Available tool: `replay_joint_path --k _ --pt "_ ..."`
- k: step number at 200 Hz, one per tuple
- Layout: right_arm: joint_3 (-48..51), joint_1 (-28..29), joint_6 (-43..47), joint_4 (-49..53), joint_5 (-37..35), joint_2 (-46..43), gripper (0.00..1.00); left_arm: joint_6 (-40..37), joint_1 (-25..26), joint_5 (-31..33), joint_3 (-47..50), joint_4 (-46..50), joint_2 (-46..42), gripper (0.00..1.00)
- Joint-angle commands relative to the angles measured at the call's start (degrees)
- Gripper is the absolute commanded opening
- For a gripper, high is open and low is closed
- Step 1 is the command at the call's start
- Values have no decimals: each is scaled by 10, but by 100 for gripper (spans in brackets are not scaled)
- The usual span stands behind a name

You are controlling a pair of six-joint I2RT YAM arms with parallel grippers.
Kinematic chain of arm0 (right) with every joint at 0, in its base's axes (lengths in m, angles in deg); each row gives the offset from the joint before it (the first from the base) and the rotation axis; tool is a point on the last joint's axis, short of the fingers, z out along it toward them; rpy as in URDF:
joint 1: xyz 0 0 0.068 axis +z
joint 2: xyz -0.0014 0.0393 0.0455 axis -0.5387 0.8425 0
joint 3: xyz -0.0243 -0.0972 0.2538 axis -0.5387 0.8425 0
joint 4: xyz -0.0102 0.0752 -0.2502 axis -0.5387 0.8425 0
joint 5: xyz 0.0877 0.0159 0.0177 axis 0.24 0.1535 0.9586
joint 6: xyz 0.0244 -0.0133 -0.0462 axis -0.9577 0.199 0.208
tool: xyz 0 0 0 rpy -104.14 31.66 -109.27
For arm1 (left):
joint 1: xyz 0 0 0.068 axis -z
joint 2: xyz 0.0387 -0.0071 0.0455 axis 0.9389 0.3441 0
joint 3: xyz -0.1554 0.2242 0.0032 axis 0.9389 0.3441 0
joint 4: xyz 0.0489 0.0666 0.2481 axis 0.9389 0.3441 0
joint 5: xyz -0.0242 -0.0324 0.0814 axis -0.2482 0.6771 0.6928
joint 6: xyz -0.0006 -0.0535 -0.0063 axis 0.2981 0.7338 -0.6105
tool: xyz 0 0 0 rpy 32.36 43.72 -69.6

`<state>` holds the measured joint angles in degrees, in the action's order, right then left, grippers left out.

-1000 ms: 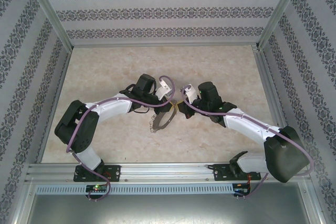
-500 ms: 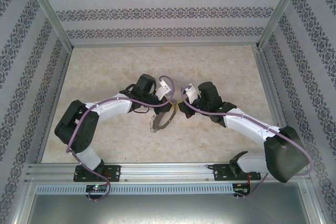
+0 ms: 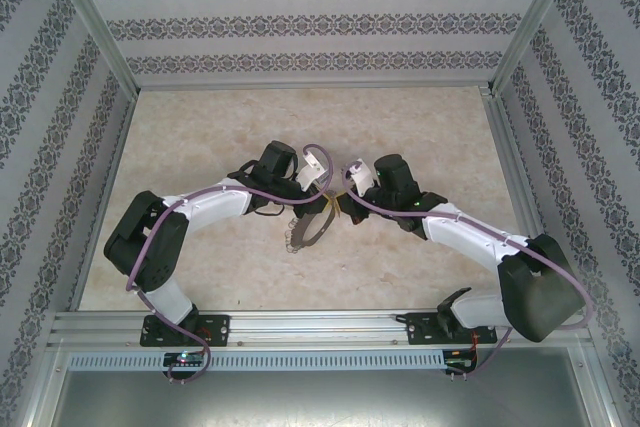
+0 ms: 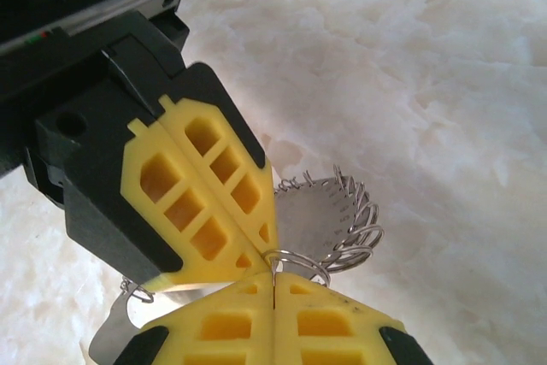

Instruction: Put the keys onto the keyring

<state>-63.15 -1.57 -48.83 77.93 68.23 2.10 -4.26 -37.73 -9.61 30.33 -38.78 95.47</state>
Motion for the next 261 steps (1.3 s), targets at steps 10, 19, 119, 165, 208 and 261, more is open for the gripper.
replay_joint_path --k 10,19,119,165,208,261 --pt "-17 12 10 -13 14 -3 0 -4 -4 -11 -9 -13 -14 0" --pt "-18 12 11 -10 14 -1 0 -4 -3 -11 -9 -13 -14 0" --pt "-19 15 15 -30 -37 24 0 -6 -4 -17 -8 -11 -21 0" --pt "-9 -1 8 -51 -71 23 0 -6 -3 -24 -8 -10 -22 0" --pt "3 -19 -1 -61 -67 24 0 -6 -4 -22 -8 -10 -27 0" --pt "18 -24 -18 -63 -75 18 0 -4 -4 -15 -8 -12 -27 0"
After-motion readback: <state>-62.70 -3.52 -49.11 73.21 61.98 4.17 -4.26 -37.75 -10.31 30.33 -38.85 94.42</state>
